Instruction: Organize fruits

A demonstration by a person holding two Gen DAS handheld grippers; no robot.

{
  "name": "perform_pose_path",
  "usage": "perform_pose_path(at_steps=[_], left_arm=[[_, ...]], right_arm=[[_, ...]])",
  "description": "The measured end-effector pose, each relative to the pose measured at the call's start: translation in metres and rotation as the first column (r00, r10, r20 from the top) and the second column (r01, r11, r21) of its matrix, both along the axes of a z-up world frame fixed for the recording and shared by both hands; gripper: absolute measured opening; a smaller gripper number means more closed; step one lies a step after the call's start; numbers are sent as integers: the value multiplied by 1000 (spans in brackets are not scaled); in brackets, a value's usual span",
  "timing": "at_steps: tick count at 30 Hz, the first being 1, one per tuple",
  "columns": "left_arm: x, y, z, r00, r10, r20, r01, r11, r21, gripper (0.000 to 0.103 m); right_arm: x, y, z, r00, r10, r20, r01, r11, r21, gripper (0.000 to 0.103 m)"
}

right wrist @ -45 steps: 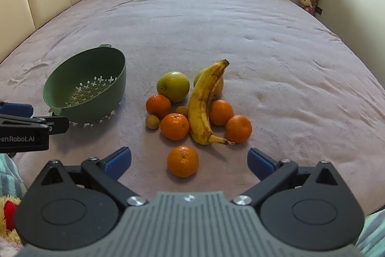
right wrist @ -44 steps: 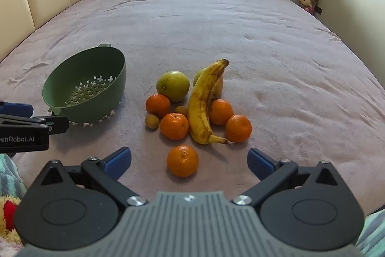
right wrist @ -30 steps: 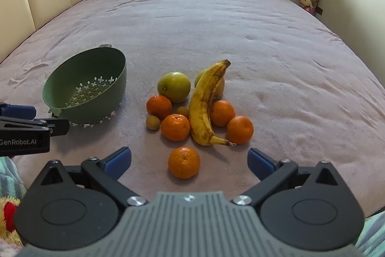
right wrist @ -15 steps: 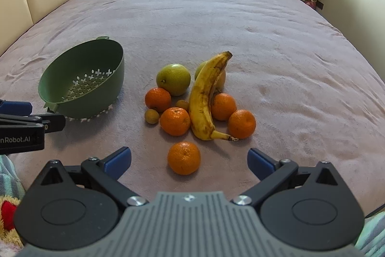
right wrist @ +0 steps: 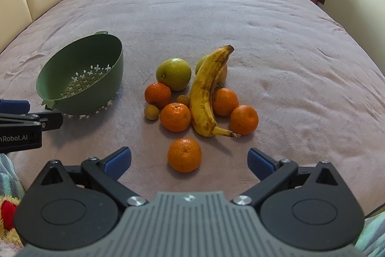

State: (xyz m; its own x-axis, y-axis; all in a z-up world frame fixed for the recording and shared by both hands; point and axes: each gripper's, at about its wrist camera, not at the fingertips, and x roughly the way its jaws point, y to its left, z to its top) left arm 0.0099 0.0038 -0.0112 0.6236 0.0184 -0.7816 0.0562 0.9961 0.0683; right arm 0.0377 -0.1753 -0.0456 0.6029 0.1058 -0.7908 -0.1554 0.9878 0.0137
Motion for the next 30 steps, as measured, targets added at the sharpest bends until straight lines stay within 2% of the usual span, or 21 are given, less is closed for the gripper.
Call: perform_pose_path(at_steps=[30], left_arm=[[0,0,0,1000,-3,8,2,1000,7,83]], right_arm=[[5,-4,-6,999,-24,-28,24,1000,9,99]])
